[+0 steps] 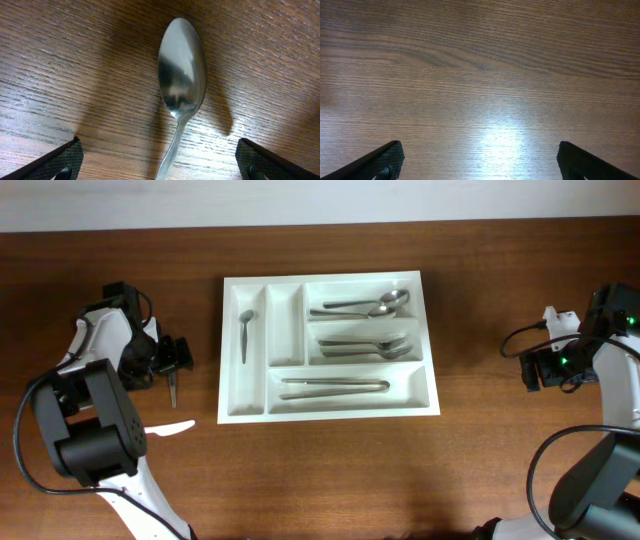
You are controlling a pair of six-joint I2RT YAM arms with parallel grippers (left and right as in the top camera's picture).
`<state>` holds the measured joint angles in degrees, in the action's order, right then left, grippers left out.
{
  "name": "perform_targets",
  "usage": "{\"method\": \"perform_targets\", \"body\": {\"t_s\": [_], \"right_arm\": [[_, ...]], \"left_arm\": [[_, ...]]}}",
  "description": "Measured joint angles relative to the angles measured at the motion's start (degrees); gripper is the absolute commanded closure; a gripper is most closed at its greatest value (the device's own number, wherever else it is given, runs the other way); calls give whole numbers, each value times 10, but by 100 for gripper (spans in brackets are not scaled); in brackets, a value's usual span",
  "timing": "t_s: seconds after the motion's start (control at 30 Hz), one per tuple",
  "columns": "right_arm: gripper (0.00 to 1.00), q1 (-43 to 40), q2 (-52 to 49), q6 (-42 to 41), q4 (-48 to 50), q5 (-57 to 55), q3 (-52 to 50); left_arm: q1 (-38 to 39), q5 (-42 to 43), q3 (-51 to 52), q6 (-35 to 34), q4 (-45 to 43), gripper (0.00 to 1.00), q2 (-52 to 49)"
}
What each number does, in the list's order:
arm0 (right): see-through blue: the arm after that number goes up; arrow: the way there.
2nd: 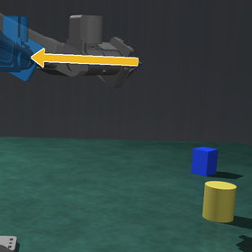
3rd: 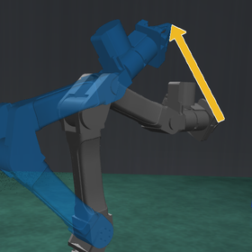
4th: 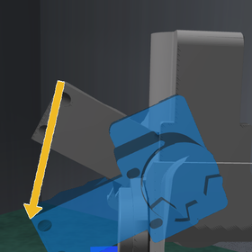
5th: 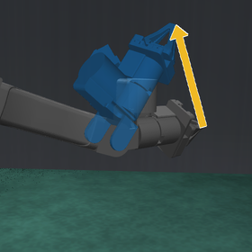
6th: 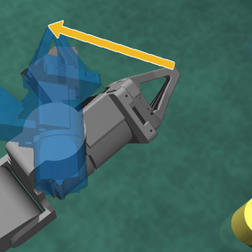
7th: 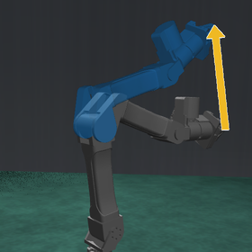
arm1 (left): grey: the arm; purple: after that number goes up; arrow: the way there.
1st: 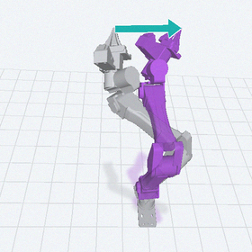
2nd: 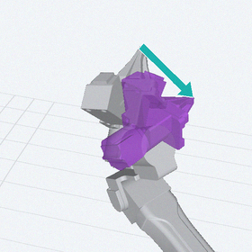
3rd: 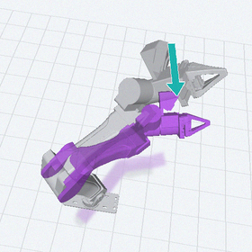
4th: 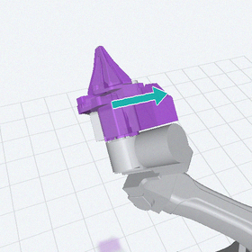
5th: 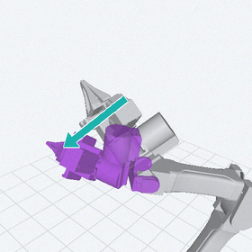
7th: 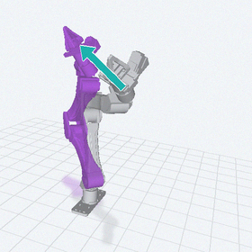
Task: Pack container
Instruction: 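Lower the left gripper onto the second silver spoon and grasp it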
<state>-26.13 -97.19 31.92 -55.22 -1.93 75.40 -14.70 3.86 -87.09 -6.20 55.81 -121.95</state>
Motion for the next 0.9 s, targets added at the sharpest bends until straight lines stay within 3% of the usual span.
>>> {"method": "perform_targets", "body": {"t_s": [0.17,0.33,0.4,0.9], "right_arm": [[1,0,0,0,0,0,0],[1,0,0,0,0,0,0],[1,0,0,0,0,0,0],[1,0,0,0,0,0,0]], "left_arm": [[0,1,0,10,-5,34,0],[0,5,0,18,-6,69,-1],[0,5,1,21,-6,77,-1],[0,14,2,21,-8,98,-2]]}}
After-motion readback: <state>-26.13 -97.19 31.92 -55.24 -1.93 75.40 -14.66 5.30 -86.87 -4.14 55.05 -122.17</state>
